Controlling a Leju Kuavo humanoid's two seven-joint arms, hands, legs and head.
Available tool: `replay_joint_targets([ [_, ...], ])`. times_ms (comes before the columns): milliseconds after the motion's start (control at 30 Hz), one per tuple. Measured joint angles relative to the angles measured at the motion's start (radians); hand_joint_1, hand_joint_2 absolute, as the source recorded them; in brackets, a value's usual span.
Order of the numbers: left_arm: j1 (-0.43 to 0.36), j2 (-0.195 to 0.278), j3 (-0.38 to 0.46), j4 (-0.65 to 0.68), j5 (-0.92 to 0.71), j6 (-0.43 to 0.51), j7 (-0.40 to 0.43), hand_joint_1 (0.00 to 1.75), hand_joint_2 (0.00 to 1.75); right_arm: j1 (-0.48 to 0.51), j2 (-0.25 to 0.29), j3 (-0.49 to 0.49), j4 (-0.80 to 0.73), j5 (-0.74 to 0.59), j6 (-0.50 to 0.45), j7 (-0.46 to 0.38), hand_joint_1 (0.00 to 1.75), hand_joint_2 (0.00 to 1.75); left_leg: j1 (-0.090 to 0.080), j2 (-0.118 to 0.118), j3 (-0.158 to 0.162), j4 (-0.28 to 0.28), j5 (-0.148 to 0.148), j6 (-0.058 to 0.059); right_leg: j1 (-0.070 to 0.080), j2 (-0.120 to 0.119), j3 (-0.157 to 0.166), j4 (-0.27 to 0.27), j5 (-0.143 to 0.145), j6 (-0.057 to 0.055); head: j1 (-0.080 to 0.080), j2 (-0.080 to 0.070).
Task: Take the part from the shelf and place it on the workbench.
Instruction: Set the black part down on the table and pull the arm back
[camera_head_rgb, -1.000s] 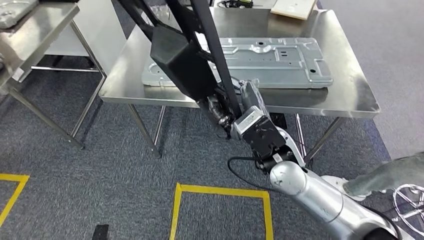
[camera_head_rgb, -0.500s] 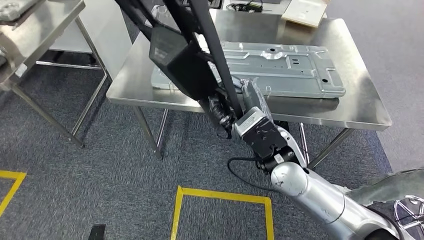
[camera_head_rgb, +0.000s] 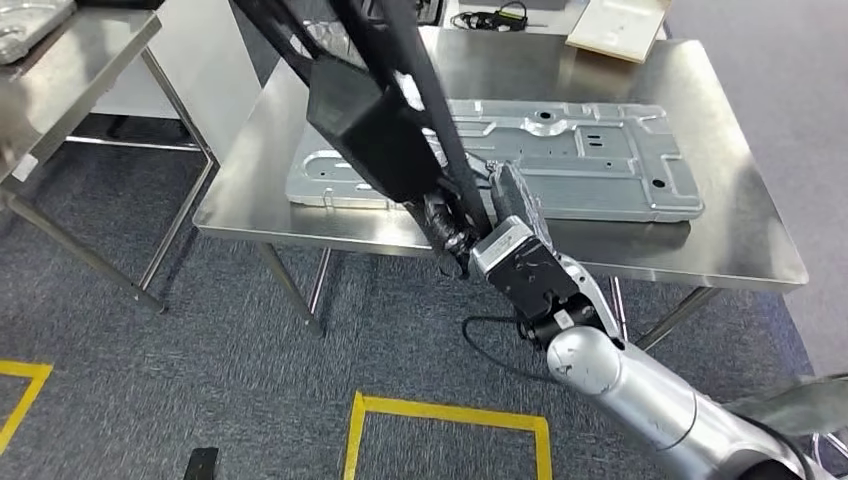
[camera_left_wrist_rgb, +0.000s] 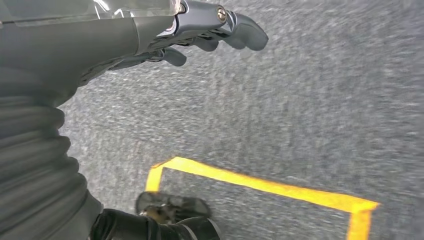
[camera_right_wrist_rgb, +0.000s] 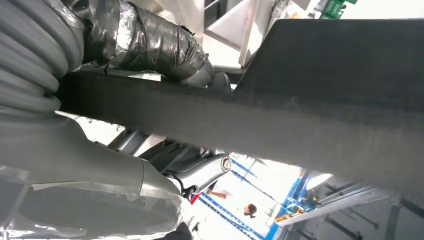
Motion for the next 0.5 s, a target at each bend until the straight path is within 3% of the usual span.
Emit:
replay_joint_targets([
  [67,0.001,0.000,0.000,0.000,0.000,0.001,0.000,0.00,1.75,0.003,-0.001,0.000,-0.001,0.000,0.000,0.001,1.75,1.75,0.001,0.002,-0.080,0.095,-0.052,-0.006,0.000,0.001,0.023,-0.001,-0.017,-0.001,0.000,0.000],
  [100,0.004,0.000,0.000,0.000,0.000,0.002,0.000,0.00,1.75,0.005,-0.001,0.000,-0.001,0.000,0.000,0.002,1.75,1.75,0.002,0.003,-0.106,0.109,-0.073,-0.009,0.000,0.002,0.037,0.000,-0.028,-0.001,-0.001,0.000],
  [133,0.006,0.000,0.000,0.000,0.001,0.003,0.000,0.00,1.75,0.006,-0.002,0.000,-0.001,0.000,0.000,0.004,1.75,1.75,0.002,0.004,-0.120,0.095,-0.074,-0.009,0.000,0.004,0.053,0.001,-0.039,0.000,-0.001,0.000],
  [167,0.007,0.000,0.000,0.000,0.003,0.005,0.001,0.00,1.75,0.007,-0.002,0.000,-0.001,0.000,0.000,0.005,1.75,1.75,0.002,0.004,-0.121,0.055,-0.048,-0.009,0.000,0.005,0.070,0.002,-0.052,0.002,-0.001,0.000],
  [267,0.010,0.001,0.000,0.000,0.010,0.021,0.006,0.00,1.75,0.007,-0.003,0.000,-0.001,0.000,0.000,0.006,1.75,1.75,-0.002,0.005,-0.106,-0.107,0.124,0.002,0.003,0.008,0.103,0.011,-0.089,0.013,0.000,0.000],
  [300,0.010,0.001,0.001,0.000,0.011,0.027,0.008,0.00,1.75,0.007,-0.003,0.000,-0.002,0.000,-0.001,0.008,1.75,1.75,-0.004,0.005,-0.106,-0.133,0.158,0.007,0.004,0.009,0.106,0.015,-0.099,0.019,0.000,0.000],
  [433,0.008,-0.001,0.001,0.000,0.017,0.035,0.012,0.00,1.75,0.006,-0.004,0.000,-0.006,0.000,-0.002,0.010,1.75,1.75,-0.002,0.004,-0.095,-0.147,0.160,0.026,0.005,0.009,0.107,0.027,-0.132,0.043,0.002,0.000],
  [500,0.006,-0.001,0.001,0.000,0.017,0.036,0.012,0.00,1.75,0.003,-0.004,0.000,-0.009,0.000,-0.003,0.009,1.75,1.75,0.001,0.005,-0.083,-0.154,0.155,0.036,0.003,0.005,0.067,0.112,-0.178,0.050,0.004,0.000],
])
